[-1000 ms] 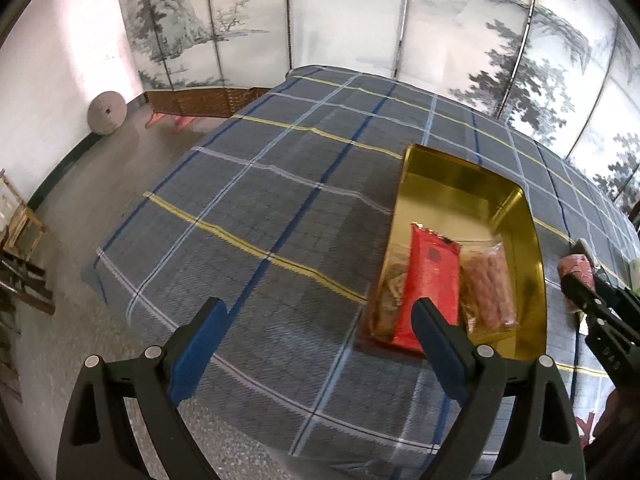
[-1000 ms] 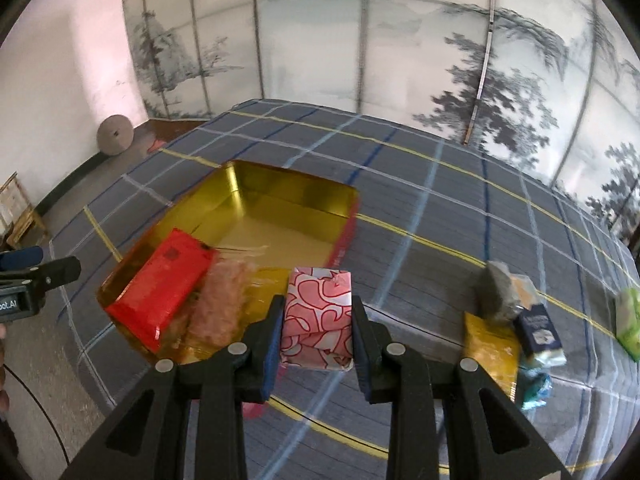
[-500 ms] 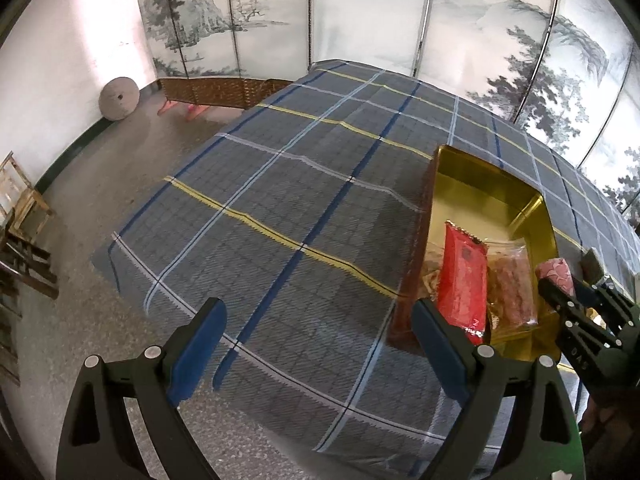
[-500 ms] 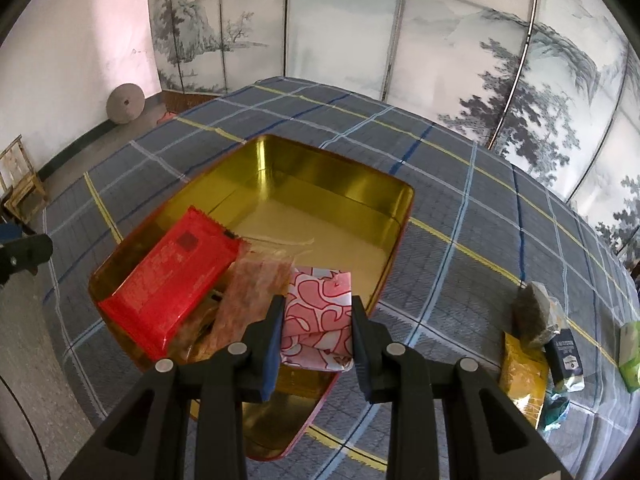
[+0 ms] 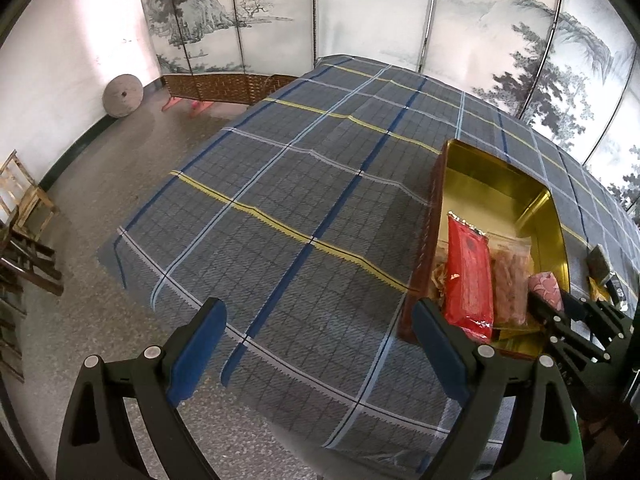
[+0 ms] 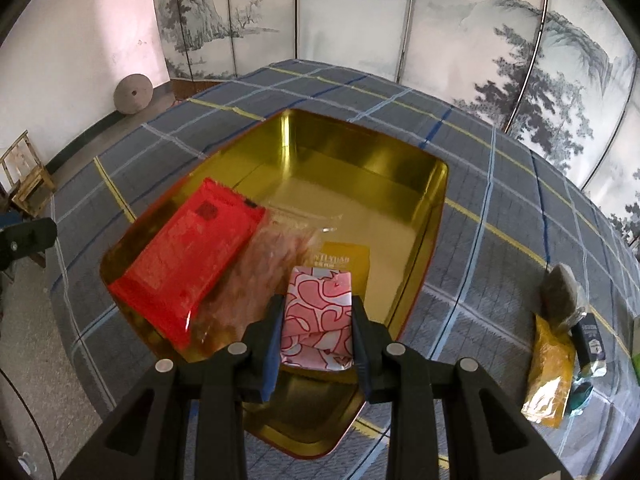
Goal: Organize snacks
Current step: 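Carry the pink patterned packet into the tin and open the right tool, then move the empty right tool back to the snack pile, then close the right tool on the small blue-wrapped candy, then lower the left tool onto the yellow packet and grasp it, then carry the yellow packet into the gold tin with the left tool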
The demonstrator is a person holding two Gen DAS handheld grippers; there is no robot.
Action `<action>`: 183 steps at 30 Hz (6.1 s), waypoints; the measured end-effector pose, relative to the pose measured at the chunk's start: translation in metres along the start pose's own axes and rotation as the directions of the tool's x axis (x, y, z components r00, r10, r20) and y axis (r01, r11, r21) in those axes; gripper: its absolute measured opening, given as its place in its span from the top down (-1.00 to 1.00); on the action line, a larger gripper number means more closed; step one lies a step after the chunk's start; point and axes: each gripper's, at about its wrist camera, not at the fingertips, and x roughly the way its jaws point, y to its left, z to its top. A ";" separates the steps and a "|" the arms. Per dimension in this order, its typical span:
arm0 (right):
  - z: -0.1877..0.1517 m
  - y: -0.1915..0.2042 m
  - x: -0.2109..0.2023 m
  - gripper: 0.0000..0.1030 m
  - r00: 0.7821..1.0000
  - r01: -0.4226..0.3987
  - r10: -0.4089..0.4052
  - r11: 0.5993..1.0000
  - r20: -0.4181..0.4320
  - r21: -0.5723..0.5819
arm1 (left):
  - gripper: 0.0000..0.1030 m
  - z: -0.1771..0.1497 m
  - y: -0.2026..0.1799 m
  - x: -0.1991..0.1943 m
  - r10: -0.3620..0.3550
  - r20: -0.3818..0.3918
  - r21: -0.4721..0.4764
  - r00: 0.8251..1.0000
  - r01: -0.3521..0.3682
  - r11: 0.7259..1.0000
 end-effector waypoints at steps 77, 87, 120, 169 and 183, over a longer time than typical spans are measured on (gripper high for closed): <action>-0.144 -0.274 -0.054 0.39 0.983 0.179 -0.182 0.900 -0.031 0.397 | -0.79 -0.048 -0.362 0.012 -0.300 -0.135 0.485 0.944 0.327 0.811; -0.152 -0.323 -0.053 0.39 0.958 0.269 -0.286 0.854 -0.029 0.446 | -0.89 -0.053 -0.395 0.025 -0.304 -0.141 0.490 0.942 0.333 0.805; -0.140 -0.330 -0.045 0.36 0.953 0.280 -0.302 0.848 -0.026 0.450 | 0.00 -0.060 -0.403 0.056 -0.253 -0.189 0.490 0.949 0.314 0.813; -0.139 -0.326 -0.047 0.36 0.946 0.305 -0.322 0.850 -0.036 0.430 | 0.08 -0.003 -0.249 -0.010 -0.150 0.014 0.375 0.989 0.134 0.917; -0.139 -0.325 -0.047 0.36 0.945 0.308 -0.324 0.850 -0.038 0.428 | 0.08 0.009 -0.194 0.018 -0.031 0.009 0.318 0.999 0.026 0.948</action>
